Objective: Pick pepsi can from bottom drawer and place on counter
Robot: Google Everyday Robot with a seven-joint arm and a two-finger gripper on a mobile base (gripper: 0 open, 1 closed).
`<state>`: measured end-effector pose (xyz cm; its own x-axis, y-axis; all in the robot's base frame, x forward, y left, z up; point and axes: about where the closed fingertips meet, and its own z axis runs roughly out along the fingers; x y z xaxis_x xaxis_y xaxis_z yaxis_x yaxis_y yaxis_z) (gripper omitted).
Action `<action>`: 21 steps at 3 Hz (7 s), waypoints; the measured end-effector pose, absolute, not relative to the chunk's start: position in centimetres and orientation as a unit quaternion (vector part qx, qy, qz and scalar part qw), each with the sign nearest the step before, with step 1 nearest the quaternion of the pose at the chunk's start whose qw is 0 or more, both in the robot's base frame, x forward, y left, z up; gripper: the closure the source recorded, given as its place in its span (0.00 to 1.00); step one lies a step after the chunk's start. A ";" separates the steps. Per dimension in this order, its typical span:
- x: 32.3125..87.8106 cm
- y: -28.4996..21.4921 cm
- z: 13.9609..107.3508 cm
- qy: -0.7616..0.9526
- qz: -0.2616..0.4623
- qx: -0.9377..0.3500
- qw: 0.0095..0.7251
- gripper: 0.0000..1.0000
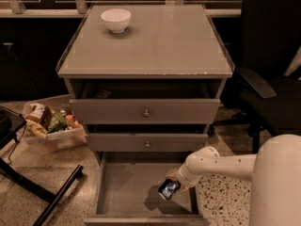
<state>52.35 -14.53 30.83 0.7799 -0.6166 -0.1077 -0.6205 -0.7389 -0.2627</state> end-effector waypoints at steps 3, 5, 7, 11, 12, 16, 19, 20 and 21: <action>55.3 -22.2 45.3 0.422 -0.084 -0.900 0.069 1.00; 53.9 -23.4 49.6 0.421 -0.097 -0.897 0.091 1.00; 48.9 -21.7 68.7 0.384 -0.163 -0.887 0.199 1.00; 50.4 -19.1 86.6 0.274 -0.249 -0.881 0.295 1.00; 50.3 -19.2 86.6 0.281 -0.250 -0.879 0.293 1.00; 71.0 -13.9 91.6 0.287 -0.254 -0.854 0.352 1.00; 78.4 -14.5 90.0 0.418 -0.193 -0.822 0.335 0.53; 79.0 -14.9 88.9 0.439 -0.180 -0.818 0.326 0.30; 79.4 -15.2 88.3 0.450 -0.172 -0.815 0.322 0.06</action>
Offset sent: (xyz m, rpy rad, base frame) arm 0.0321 -0.0838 0.1617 -0.1964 -0.1212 -0.2424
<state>79.42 -15.24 88.30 0.5365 -0.8438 -0.0087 -0.6223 -0.3887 -0.6795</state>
